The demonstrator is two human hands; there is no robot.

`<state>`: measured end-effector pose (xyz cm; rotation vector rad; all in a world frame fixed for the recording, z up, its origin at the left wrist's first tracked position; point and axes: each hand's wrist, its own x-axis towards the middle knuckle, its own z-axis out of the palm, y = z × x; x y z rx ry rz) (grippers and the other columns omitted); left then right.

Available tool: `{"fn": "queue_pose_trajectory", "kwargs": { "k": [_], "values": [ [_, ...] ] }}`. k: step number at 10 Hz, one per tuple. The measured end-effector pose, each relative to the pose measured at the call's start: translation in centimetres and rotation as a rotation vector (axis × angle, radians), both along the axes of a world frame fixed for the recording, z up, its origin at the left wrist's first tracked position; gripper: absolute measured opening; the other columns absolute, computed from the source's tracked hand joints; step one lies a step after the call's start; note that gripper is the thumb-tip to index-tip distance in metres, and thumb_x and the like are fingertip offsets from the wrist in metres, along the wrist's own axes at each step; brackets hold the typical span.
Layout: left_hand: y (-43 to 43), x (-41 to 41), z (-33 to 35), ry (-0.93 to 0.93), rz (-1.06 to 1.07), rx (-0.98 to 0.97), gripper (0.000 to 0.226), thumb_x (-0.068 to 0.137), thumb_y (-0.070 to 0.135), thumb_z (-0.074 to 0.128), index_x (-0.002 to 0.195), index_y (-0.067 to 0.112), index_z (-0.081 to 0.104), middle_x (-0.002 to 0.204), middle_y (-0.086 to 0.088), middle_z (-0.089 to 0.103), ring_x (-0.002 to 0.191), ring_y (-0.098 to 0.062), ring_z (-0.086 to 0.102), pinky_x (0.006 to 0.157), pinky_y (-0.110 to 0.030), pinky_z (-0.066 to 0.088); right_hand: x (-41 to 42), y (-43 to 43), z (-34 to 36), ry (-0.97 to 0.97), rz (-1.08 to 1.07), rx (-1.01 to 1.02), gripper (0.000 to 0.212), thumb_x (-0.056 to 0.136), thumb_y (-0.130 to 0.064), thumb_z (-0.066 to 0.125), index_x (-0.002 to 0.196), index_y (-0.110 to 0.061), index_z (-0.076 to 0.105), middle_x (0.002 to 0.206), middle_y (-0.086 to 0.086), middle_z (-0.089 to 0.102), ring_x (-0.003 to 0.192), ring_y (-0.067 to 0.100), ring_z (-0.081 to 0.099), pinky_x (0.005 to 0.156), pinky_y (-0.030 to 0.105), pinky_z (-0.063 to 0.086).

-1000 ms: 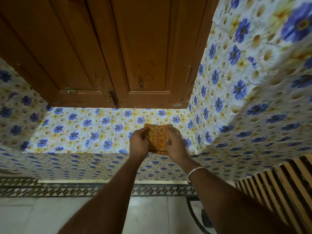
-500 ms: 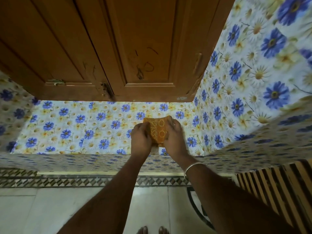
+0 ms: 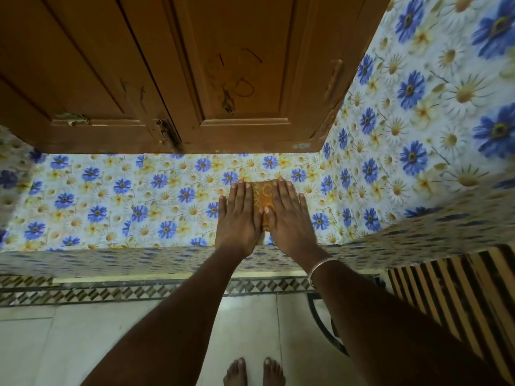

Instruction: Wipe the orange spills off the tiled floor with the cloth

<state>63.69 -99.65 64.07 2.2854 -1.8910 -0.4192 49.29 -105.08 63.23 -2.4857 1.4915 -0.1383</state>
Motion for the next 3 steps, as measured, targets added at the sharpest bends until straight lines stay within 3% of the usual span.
{"fn": "queue_pose_trajectory", "kwargs": {
  "k": [1,2,3],
  "values": [
    [-0.1,-0.1,0.3,0.005,-0.007,0.034,0.076,0.102,0.055,-0.004,0.166,0.013,-0.008,0.174,-0.007,-0.014,0.16,-0.021,-0.018,0.13,-0.047,-0.006,0.0,0.0,0.5,0.036,0.007,0.028,0.065,0.107,-0.045,0.01,0.162,-0.016,-0.008,0.171,0.002,-0.014,0.156,0.018,-0.017,0.128,0.047,0.002],
    [-0.3,0.1,1.7,0.094,0.029,0.047,0.068,0.111,0.05,0.012,0.166,0.014,-0.005,0.174,-0.005,-0.012,0.16,-0.02,-0.017,0.13,-0.047,-0.009,0.2,0.0,2.0,0.001,-0.034,0.109,0.063,0.109,-0.045,0.013,0.163,-0.019,-0.007,0.17,0.001,-0.015,0.156,0.018,-0.018,0.127,0.048,0.0],
    [0.0,-0.1,4.5,0.308,0.148,-0.143,0.064,0.113,0.045,0.025,0.167,0.014,0.011,0.175,-0.007,0.004,0.162,-0.021,-0.003,0.131,-0.044,0.0,0.9,0.5,4.9,-0.238,-0.156,0.15,0.064,0.109,-0.047,0.02,0.164,-0.021,0.003,0.171,-0.001,-0.011,0.157,0.016,-0.015,0.128,0.043,-0.003]
  ]
}}
